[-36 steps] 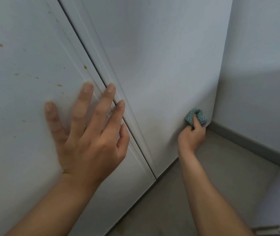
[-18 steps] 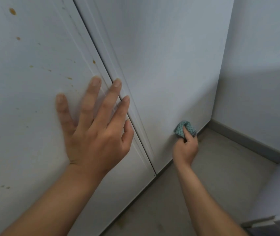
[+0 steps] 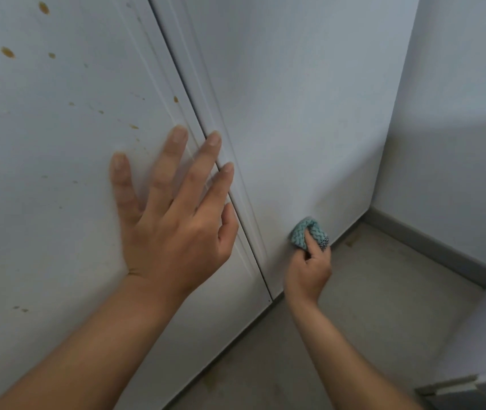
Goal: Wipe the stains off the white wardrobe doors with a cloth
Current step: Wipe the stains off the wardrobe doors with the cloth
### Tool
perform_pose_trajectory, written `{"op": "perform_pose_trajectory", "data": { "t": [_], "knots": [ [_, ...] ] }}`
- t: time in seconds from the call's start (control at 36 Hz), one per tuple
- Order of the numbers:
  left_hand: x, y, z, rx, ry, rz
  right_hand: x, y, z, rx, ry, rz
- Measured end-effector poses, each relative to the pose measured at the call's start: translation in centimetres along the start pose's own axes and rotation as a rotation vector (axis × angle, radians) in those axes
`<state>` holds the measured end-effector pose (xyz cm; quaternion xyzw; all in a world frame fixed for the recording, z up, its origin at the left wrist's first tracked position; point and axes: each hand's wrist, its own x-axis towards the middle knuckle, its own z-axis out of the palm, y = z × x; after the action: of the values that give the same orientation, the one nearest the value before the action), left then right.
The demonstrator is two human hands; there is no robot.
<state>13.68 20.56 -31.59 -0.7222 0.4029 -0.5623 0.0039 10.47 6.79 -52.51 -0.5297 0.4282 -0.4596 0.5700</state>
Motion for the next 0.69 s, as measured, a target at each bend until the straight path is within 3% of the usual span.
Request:
{"op": "perform_pose_trajectory", "data": {
  "t": [0.08,0.17,0.28,0.36,0.47,0.58,0.69],
  "knots": [
    [0.0,0.0,0.0,0.007,0.004,-0.004,-3.5,-0.6,0.8,-0.005,-0.025,-0.043],
    [0.0,0.1,0.1,0.01,0.007,-0.004,-7.5,0.3,0.3,0.006,-0.153,-0.156],
    [0.1,0.1,-0.1,-0.001,0.004,-0.01,-6.1,1.3,-1.5,0.068,-0.245,-0.172],
    [0.1,0.0,-0.2,-0.012,0.002,-0.007,0.4,0.3,-2.2,0.101,-0.054,-0.185],
    [0.0,-0.2,0.0,-0.001,0.002,0.013,13.2,-1.3,-1.7,0.117,0.235,0.044],
    [-0.2,-0.2,0.0,-0.001,0.01,0.007,21.3,-3.2,-0.6,0.242,0.289,0.161],
    [-0.3,-0.2,0.2,0.003,0.013,0.02,24.8,-4.6,0.3,0.239,0.256,0.123]
  ]
}}
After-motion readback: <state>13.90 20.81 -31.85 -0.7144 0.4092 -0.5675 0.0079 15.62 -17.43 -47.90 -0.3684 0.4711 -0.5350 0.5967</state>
